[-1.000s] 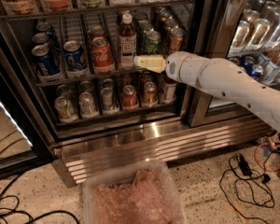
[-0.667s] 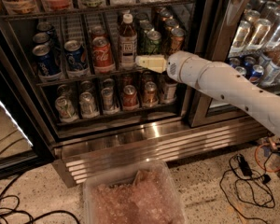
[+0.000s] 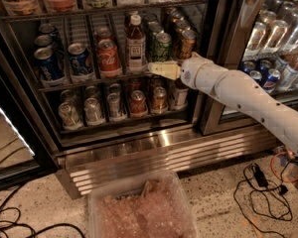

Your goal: Pick orange can from middle shelf of fridge

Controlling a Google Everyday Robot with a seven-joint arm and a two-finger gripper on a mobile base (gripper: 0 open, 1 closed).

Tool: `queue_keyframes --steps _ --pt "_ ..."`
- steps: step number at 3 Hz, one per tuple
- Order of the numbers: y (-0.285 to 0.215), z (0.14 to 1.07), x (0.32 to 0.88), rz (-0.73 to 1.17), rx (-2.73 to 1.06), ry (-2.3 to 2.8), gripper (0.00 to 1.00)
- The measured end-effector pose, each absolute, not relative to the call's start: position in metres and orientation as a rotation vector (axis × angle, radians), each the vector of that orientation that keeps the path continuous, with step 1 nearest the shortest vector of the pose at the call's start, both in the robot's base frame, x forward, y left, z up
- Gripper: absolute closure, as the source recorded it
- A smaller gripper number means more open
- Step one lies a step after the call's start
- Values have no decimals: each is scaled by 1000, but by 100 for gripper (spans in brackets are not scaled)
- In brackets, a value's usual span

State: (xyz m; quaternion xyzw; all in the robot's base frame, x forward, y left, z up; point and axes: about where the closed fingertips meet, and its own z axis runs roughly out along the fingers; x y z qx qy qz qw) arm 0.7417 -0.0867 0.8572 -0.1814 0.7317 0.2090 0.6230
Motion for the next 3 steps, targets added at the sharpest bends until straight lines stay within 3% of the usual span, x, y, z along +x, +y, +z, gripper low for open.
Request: queue_keyframes --steps 3 --pt "-98 837 754 524 -512 1628 0"
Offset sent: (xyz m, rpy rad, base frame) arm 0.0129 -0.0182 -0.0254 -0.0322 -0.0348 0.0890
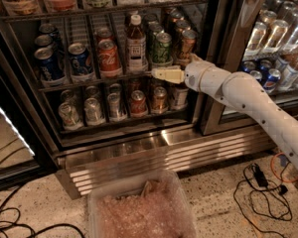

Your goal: Pick orange can from middle shelf of fridge

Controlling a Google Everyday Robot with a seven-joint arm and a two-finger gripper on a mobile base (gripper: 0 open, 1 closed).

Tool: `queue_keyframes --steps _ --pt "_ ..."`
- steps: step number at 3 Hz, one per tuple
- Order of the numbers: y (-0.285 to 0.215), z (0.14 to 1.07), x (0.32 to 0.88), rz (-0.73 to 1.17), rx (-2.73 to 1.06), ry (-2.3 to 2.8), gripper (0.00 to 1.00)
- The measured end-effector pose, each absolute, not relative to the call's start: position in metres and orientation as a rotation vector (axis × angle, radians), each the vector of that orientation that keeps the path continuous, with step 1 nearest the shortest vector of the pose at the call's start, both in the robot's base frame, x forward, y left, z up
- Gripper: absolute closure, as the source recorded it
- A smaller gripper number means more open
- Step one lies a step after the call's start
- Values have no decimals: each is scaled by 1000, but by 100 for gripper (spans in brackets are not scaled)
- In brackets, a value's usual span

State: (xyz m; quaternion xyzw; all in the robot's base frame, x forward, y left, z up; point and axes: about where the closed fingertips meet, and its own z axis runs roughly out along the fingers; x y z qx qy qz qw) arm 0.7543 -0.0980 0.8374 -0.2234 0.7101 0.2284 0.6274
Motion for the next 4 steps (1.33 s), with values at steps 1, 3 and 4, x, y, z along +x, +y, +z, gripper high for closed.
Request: queue_keyframes --steps 1,3,4 --pt "-93 843 755 534 -550 1574 0" --pt "-80 837 754 531 -601 1516 0" --pt "-82 832 754 486 -589 1541 0"
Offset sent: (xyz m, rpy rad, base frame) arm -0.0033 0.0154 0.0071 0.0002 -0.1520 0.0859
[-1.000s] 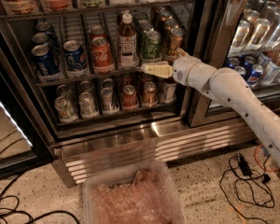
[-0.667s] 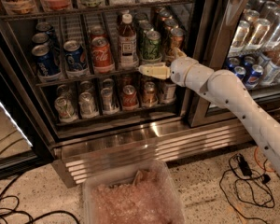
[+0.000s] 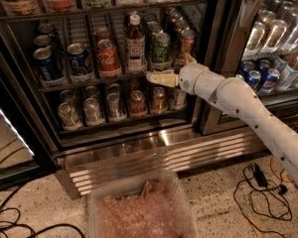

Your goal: Pick orange can from middle shelf of fridge

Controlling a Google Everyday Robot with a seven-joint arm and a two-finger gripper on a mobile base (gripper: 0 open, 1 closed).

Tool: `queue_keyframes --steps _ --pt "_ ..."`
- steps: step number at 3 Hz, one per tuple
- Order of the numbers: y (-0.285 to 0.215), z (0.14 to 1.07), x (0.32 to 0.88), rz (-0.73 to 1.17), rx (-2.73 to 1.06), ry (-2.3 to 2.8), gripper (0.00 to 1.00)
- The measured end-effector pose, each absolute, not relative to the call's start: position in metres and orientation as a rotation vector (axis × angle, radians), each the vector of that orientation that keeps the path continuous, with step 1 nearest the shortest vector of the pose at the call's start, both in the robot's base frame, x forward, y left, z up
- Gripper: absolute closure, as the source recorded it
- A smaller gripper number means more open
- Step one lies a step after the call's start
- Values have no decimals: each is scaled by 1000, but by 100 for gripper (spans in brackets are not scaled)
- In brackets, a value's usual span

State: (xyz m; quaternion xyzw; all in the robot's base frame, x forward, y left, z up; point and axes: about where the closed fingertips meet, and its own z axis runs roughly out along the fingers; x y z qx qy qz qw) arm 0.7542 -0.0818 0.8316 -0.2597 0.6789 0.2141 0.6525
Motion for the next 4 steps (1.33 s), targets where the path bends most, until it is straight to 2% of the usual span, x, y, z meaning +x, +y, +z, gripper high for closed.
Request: queue_keyframes --steps 4 --pt "-115 814 768 364 -479 1611 0"
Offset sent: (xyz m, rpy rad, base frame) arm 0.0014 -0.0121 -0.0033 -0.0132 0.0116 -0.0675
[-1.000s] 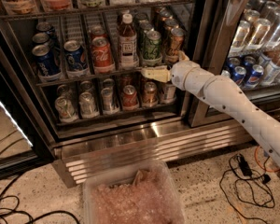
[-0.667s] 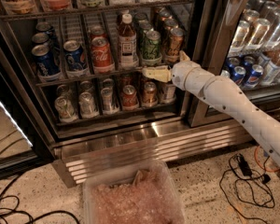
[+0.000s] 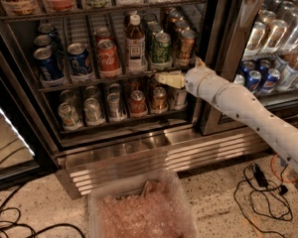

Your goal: Pick orange can from middle shelf of fridge

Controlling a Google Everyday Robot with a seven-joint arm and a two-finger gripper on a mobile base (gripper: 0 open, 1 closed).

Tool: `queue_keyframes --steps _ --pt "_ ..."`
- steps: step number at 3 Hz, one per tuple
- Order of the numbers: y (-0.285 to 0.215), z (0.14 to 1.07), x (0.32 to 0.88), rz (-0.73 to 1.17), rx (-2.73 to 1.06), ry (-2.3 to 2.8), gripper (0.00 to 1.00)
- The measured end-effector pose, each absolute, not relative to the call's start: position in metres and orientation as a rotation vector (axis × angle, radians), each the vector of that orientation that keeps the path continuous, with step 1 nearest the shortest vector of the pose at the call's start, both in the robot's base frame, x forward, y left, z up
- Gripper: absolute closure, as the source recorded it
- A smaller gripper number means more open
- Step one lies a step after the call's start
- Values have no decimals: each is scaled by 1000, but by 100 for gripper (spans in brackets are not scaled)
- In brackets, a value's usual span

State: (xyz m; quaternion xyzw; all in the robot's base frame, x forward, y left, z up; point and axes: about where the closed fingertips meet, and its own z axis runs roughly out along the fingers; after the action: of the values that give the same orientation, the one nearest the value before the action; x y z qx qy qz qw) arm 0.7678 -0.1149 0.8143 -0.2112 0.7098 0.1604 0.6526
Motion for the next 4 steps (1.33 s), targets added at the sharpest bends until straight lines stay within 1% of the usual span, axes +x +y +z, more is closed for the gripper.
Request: queue_keyframes --steps 2,3,4 --pt "-133 827 785 329 -445 1581 0" --pt "-130 834 790 341 -444 1558 0" --pt "-125 837 793 345 -451 1547 19"
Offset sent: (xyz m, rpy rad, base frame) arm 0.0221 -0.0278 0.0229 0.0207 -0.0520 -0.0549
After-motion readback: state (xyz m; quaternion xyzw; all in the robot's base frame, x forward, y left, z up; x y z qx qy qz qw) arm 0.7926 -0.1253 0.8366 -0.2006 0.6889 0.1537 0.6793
